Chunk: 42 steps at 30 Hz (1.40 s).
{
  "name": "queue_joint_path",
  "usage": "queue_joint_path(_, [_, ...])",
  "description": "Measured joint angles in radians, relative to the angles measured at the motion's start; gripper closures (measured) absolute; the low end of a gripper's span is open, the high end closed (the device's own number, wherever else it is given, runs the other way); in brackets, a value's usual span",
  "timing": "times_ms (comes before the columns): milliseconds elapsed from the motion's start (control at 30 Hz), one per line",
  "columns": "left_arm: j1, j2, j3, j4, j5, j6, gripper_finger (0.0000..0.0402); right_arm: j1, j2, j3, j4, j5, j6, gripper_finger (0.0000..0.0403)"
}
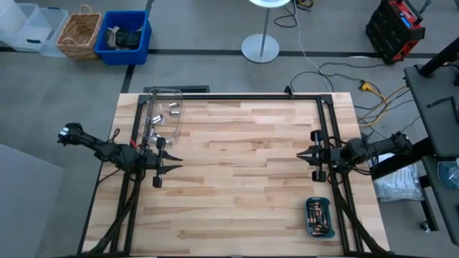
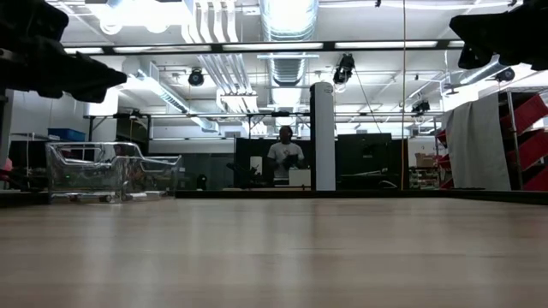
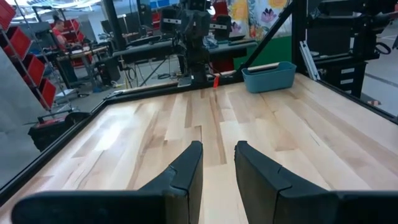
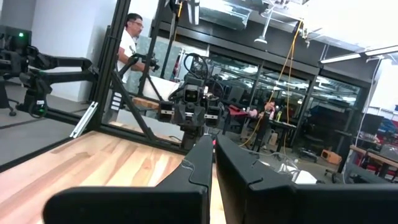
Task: Sort batteries
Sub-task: Return to Home Position
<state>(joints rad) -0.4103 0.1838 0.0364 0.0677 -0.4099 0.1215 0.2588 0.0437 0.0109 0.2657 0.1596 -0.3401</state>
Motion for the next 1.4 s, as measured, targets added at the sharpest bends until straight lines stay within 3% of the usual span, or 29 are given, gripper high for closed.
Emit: queue_joint_path(1400, [0.000,0.018,0.000,-0.001,0.001,0.000,0.0327,0.000,0.000,0.000,0.000,0.000,0.000,0.0390])
